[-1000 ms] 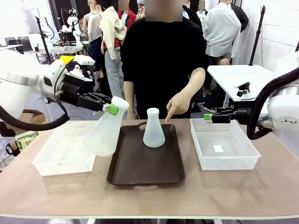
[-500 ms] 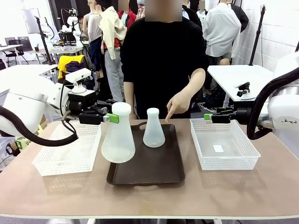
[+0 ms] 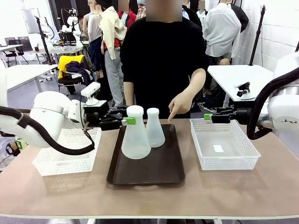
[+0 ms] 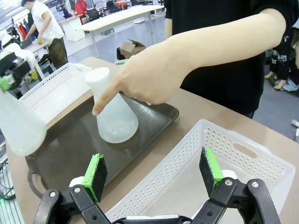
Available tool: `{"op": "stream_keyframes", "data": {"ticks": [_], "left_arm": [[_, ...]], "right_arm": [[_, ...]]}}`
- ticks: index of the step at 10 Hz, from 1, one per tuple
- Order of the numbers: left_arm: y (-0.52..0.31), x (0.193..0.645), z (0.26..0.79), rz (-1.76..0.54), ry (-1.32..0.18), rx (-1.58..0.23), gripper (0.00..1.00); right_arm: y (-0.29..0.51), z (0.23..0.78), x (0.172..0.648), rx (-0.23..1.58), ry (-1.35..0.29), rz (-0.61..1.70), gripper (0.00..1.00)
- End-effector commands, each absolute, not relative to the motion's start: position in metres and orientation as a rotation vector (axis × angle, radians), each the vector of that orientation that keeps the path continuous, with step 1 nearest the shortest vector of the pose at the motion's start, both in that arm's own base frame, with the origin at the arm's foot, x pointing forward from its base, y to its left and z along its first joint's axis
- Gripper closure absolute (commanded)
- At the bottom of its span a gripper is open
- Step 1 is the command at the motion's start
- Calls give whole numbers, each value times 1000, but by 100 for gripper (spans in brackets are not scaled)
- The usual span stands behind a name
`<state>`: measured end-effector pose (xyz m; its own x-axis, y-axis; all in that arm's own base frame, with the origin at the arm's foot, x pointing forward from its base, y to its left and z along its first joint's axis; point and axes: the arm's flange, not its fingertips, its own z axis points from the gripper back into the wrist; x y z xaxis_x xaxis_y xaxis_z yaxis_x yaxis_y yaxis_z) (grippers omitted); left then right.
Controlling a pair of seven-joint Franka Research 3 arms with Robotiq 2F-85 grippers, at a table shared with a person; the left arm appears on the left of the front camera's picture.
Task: Prepare the laboratory tools.
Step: Place the picked Big flask upright in the Handle tray as directed by the person.
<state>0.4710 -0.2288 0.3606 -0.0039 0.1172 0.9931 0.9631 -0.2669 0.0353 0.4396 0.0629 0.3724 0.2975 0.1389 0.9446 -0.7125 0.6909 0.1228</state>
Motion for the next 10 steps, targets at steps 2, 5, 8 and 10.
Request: {"op": "stream_keyframes", "data": {"ticks": [2,5,8,10], "left_arm": [[-247,483,340,-1415,-1118,-1408,100],[-250,486,316,-1458,-1040,-1390,100],[-247,486,311,-1440,-1046,-1383,100],[-246,487,305,-1416,-1032,-1386,95]], "right_arm": [[63,372,438,596,-1129,601,0],[63,372,438,596,-1129,601,0],[63,372,438,596,-1129,601,0],[63,372,438,596,-1129,601,0]]}}
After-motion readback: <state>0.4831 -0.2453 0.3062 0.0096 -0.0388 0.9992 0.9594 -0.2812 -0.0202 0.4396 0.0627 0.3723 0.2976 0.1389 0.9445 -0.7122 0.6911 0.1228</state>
